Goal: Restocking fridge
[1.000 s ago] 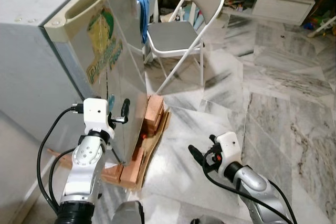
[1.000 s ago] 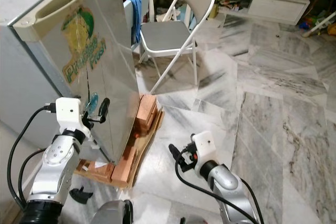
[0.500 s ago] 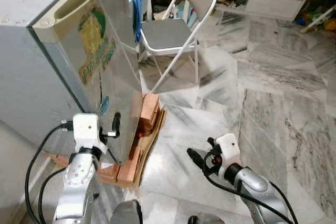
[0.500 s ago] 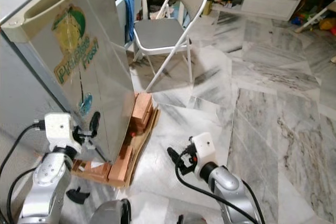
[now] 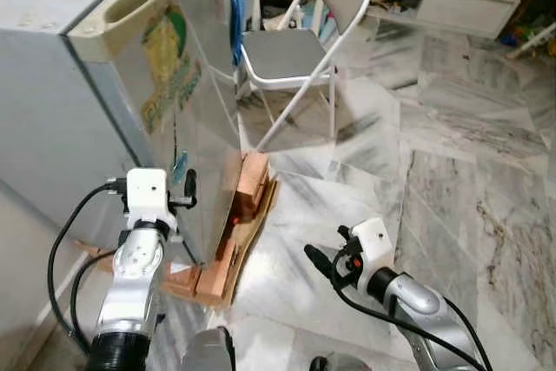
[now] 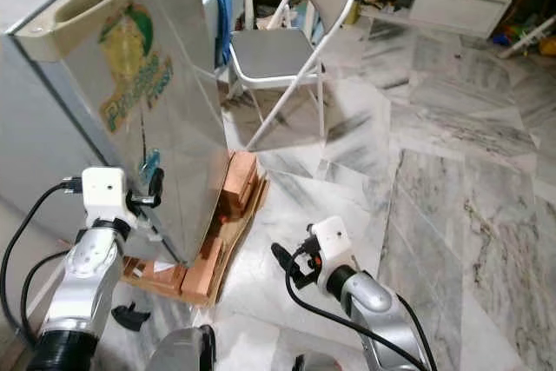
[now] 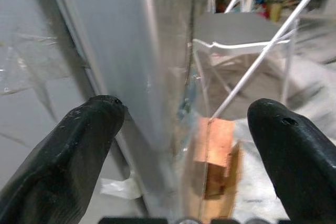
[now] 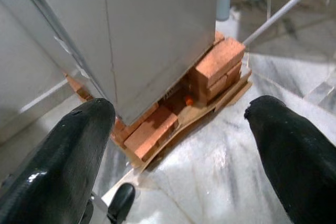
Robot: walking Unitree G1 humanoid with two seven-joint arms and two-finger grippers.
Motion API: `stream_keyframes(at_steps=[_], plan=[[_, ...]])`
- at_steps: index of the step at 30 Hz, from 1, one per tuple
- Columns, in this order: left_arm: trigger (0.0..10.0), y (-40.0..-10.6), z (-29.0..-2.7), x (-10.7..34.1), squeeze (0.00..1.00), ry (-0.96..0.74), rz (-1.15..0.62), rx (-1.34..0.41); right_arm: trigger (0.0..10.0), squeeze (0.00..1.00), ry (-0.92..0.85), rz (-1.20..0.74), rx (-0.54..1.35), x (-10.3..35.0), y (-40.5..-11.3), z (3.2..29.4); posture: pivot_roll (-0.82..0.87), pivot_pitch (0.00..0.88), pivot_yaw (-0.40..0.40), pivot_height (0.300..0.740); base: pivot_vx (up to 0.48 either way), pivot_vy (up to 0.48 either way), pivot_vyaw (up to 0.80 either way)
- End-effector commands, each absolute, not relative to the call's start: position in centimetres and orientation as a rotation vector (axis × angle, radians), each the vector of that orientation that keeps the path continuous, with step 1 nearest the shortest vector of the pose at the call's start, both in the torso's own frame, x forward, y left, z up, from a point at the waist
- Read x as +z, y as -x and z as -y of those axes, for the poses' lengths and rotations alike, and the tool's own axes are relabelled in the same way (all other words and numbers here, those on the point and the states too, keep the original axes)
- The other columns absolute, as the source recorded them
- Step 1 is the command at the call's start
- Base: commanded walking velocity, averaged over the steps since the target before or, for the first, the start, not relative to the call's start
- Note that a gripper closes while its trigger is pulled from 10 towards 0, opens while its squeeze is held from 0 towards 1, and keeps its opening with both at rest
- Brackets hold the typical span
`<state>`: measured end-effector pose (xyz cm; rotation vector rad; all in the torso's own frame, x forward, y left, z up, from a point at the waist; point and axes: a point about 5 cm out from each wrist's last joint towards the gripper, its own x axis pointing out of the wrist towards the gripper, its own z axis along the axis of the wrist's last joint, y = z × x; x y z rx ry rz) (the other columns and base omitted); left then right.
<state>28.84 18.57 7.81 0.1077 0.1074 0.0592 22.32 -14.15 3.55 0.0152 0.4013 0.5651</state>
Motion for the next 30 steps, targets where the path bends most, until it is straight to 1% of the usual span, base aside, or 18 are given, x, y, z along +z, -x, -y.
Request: stream_keyframes(at_steps=[1,7,10,15,17,21,22,23,24,26,27,28,29,30], plan=[[10.0,-29.7,-19.3,8.9,0.00,-0.127,-0.069,0.098,10.0,0.00,-0.008,-0.401,0.577,3.9,-22.2,14.3,0.07,0.077,-0.022,0.740,0.000,0.000,0.00],[10.0,-30.6,-19.6,9.4,0.00,-0.143,-0.044,0.121,10.0,0.00,-0.064,-0.473,0.709,4.0,-21.0,13.7,0.07,0.077,-0.020,0.740,0.000,0.000,0.00],[10.0,-30.9,-19.5,9.3,0.00,-0.135,-0.040,0.111,10.0,0.00,-0.068,-0.482,0.710,4.1,-20.9,13.6,0.07,0.076,-0.022,0.740,0.000,0.000,0.00],[10.0,-31.1,-19.7,9.4,0.00,-0.152,-0.044,0.152,10.0,0.00,-0.066,-0.485,0.721,4.3,-21.0,12.7,0.07,0.075,-0.019,0.740,0.000,0.000,0.00],[10.0,-31.2,-19.5,9.5,0.00,-0.127,-0.033,0.138,10.0,0.00,-0.068,-0.487,0.721,4.2,-21.1,12.3,0.07,0.076,-0.019,0.740,0.000,0.000,0.00],[10.0,-31.5,-18.3,9.6,0.00,-0.078,-0.011,0.059,10.0,0.00,-0.076,-0.493,0.722,4.1,-21.3,11.7,0.07,0.075,-0.019,0.740,0.000,0.000,0.00],[10.0,-31.9,-17.5,9.8,0.00,-0.062,-0.009,0.021,10.0,0.00,-0.079,-0.496,0.724,4.1,-21.3,11.5,0.08,0.074,-0.022,0.740,0.000,0.000,0.00],[10.0,-31.9,-17.5,9.8,0.00,-0.062,-0.009,0.021,10.0,0.00,-0.079,-0.496,0.724,4.1,-21.3,11.5,0.08,0.074,-0.022,0.740,0.000,0.000,0.00],[10.0,-33.0,-15.5,10.6,0.00,-0.037,0.001,-0.063,10.0,0.00,-0.082,-0.510,0.733,4.1,-21.4,11.4,0.08,0.072,-0.027,0.740,0.000,0.000,0.00],[10.0,-34.1,-13.1,11.8,0.00,-0.018,0.025,-0.144,10.0,0.00,-0.078,-0.529,0.744,3.9,-21.3,11.6,0.09,0.069,-0.027,0.740,0.000,0.000,0.00],[10.0,-35.1,-10.7,13.5,0.00,0.003,0.062,-0.215,10.0,0.00,-0.070,-0.543,0.748,3.8,-21.4,11.5,0.09,0.062,-0.024,0.740,0.000,0.000,0.00],[10.0,-35.9,-7.3,15.6,0.00,0.059,0.095,-0.296,10.0,0.00,-0.069,-0.552,0.749,3.7,-21.5,11.4,0.09,0.059,-0.023,0.740,0.000,0.000,0.00],[10.0,-35.9,-7.3,15.6,0.00,0.059,0.095,-0.296,10.0,0.00,-0.069,-0.552,0.749,3.7,-21.5,11.4,0.09,0.059,-0.023,0.740,0.000,0.000,0.00],[10.0,-35.9,-3.3,17.8,0.00,0.078,0.134,-0.419,10.0,0.00,-0.072,-0.556,0.748,3.6,-21.6,11.3,0.10,0.056,-0.024,0.740,0.000,0.000,0.00]])
